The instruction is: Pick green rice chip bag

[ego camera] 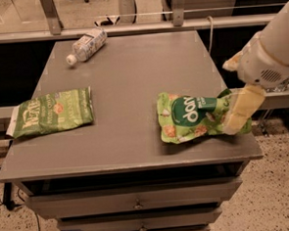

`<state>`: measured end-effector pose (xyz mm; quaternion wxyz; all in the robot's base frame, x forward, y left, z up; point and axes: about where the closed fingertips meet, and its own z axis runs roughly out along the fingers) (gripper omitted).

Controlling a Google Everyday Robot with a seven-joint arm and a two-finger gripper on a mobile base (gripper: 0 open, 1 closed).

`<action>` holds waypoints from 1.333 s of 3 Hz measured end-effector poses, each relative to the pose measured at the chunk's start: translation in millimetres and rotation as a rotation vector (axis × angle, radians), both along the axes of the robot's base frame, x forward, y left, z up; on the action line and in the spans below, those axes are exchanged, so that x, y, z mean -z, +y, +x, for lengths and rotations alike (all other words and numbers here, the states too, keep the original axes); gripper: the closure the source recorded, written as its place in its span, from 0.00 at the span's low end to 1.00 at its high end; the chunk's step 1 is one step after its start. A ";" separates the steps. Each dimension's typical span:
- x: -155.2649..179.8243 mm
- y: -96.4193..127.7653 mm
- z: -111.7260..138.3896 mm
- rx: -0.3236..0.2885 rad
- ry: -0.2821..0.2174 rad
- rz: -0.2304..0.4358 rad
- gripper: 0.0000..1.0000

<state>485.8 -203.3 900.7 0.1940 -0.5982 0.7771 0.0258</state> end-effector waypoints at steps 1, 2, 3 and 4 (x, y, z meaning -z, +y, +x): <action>60.3 10.6 23.6 -0.003 0.058 0.057 0.00; 90.7 14.5 44.1 0.016 0.108 0.090 0.18; 89.5 17.0 49.1 0.015 0.111 0.097 0.41; 85.2 17.0 49.2 0.015 0.111 0.097 0.64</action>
Offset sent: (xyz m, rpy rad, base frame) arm 0.0723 0.0176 -0.1263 0.1329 0.1688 -0.0456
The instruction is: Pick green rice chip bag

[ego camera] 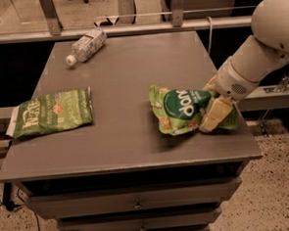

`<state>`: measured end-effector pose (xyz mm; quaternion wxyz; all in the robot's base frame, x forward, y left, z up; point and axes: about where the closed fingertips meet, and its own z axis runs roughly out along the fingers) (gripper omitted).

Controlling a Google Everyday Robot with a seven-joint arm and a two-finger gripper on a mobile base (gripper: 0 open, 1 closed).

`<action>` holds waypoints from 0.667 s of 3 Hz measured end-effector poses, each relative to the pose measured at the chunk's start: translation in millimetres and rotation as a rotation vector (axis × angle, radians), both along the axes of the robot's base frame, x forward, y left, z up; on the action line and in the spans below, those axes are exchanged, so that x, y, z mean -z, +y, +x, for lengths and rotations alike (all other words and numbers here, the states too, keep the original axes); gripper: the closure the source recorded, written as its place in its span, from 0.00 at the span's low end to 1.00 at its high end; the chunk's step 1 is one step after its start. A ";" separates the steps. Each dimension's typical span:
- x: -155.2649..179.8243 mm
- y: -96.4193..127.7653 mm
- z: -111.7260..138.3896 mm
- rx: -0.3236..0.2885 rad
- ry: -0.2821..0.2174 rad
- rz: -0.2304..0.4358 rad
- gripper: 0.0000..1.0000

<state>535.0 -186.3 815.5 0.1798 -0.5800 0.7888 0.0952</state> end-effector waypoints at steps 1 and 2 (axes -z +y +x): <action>-7.9 0.0 0.0 0.000 0.000 0.000 0.88; -8.6 0.0 0.1 0.000 0.000 0.000 1.00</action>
Offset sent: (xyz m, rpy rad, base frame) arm 0.0801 0.0167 0.1293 0.1757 -0.1818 -0.0199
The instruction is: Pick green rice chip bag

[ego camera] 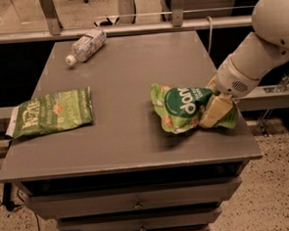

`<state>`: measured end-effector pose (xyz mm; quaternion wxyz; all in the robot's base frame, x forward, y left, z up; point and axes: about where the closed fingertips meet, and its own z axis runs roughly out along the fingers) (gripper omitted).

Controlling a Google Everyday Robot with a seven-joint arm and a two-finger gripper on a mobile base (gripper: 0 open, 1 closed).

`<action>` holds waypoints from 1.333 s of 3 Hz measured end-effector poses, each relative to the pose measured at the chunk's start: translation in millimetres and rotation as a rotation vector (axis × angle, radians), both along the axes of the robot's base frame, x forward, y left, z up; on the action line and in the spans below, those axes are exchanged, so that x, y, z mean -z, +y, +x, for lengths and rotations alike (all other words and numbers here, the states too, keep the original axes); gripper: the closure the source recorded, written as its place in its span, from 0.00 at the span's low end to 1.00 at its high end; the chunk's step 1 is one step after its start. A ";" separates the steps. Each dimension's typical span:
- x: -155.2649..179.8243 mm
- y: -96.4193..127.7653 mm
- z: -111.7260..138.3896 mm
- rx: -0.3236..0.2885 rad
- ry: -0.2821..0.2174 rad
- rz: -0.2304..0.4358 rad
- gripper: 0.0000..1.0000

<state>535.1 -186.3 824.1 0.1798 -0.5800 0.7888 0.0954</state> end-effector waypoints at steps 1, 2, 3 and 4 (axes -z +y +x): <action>-23.4 4.5 14.5 0.004 -0.043 0.028 1.00; -93.6 18.8 55.3 0.017 -0.180 0.102 1.00; -151.2 34.7 86.0 0.026 -0.293 0.152 1.00; -165.8 36.2 90.4 0.026 -0.322 0.161 1.00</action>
Offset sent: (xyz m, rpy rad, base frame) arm 0.1117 0.0315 0.2060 0.2037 -0.3920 -0.0444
